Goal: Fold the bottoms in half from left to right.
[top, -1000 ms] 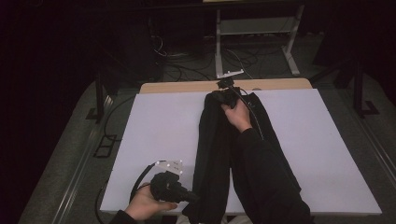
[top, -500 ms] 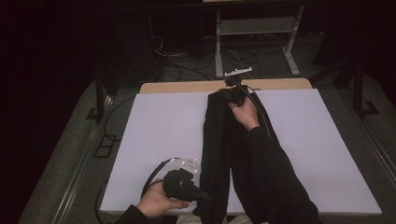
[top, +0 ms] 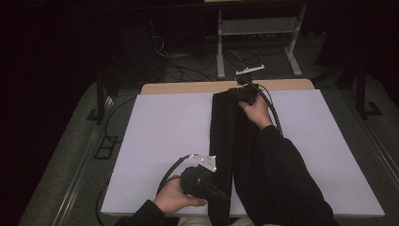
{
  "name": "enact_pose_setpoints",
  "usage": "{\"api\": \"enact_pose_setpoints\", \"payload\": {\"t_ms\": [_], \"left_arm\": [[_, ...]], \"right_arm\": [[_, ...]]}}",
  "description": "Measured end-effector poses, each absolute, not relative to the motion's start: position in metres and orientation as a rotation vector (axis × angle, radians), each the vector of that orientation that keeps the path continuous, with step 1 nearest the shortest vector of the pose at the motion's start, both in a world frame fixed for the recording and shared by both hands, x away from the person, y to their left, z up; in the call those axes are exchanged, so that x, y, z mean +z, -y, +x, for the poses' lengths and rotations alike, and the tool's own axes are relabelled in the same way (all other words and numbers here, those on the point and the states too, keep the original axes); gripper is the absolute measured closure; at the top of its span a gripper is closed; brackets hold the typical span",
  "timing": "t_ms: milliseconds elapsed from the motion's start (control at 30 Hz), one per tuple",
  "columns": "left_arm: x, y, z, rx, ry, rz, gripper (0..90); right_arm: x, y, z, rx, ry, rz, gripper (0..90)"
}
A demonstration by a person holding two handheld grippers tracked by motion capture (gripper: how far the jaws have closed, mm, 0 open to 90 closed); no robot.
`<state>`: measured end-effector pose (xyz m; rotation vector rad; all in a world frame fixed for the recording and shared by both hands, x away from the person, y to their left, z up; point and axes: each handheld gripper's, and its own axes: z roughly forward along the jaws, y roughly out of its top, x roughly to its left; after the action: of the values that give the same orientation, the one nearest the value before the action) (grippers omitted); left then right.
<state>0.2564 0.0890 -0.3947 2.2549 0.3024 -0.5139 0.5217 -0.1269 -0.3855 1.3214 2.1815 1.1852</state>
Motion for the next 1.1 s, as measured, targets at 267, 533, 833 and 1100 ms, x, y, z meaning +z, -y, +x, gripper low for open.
{"api": "enact_pose_setpoints", "payload": {"t_ms": [267,533,833,1100], "left_arm": [[-0.396,-0.068,0.256,-0.522,-0.289,2.248,88.8],[-0.397,-0.052,0.257,-0.511,-0.309,2.245,88.8],[-0.404,-0.023,0.256,-0.522,-0.324,2.223,88.8],[-0.410,0.002,0.257,-0.529,-0.344,2.216,88.8]], "right_arm": [[-0.385,0.144,0.525,1.185,-2.217,1.299,87.0],[-0.388,0.161,0.531,1.153,-2.227,1.291,86.9],[-0.394,0.178,0.534,1.124,-2.254,1.289,86.9],[-0.399,0.193,0.537,1.120,-2.275,1.255,86.8]]}}
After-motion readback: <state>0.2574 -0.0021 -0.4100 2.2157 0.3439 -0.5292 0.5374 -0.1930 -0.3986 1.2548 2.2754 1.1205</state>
